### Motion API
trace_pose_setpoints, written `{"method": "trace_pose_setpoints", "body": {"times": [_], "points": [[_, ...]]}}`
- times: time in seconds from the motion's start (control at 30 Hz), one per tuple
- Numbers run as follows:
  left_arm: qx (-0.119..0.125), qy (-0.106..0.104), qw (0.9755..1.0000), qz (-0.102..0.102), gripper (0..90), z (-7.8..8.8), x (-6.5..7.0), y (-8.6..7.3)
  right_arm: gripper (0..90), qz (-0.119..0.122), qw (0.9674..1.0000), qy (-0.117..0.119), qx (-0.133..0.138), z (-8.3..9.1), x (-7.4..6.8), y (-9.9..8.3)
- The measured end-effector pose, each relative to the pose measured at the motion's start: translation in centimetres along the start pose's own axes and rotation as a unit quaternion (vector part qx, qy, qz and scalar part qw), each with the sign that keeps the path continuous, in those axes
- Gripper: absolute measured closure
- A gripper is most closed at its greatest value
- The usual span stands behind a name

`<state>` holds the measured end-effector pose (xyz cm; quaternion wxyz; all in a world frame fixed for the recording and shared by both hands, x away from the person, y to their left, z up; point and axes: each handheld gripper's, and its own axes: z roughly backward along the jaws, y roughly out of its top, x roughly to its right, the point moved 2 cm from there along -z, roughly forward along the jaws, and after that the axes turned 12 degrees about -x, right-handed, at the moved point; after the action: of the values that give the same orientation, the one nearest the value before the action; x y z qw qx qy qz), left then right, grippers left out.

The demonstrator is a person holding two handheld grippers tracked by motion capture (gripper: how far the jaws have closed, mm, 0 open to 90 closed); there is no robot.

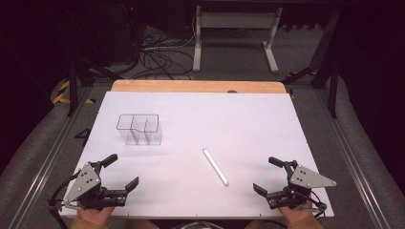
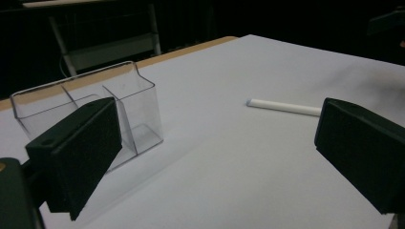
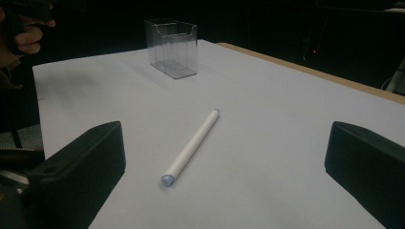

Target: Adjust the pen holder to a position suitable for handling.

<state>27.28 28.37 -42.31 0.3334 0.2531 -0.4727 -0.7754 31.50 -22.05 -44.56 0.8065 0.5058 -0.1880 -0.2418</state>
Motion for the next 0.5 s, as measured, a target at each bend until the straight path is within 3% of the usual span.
{"method": "trace_pose_setpoints", "body": {"times": [0.17,0.5], "points": [[-0.009,-0.004,0.9999,-0.012,5.3,0.1,-0.1,0.7,0.6,0.000,1.0000,0.005,0.002,-0.1,0.0,0.0],[-0.021,-0.020,0.9996,-0.008,11.6,-0.6,-1.5,2.8,1.4,-0.007,0.9999,0.013,-0.005,-0.3,0.2,-0.2]]}}
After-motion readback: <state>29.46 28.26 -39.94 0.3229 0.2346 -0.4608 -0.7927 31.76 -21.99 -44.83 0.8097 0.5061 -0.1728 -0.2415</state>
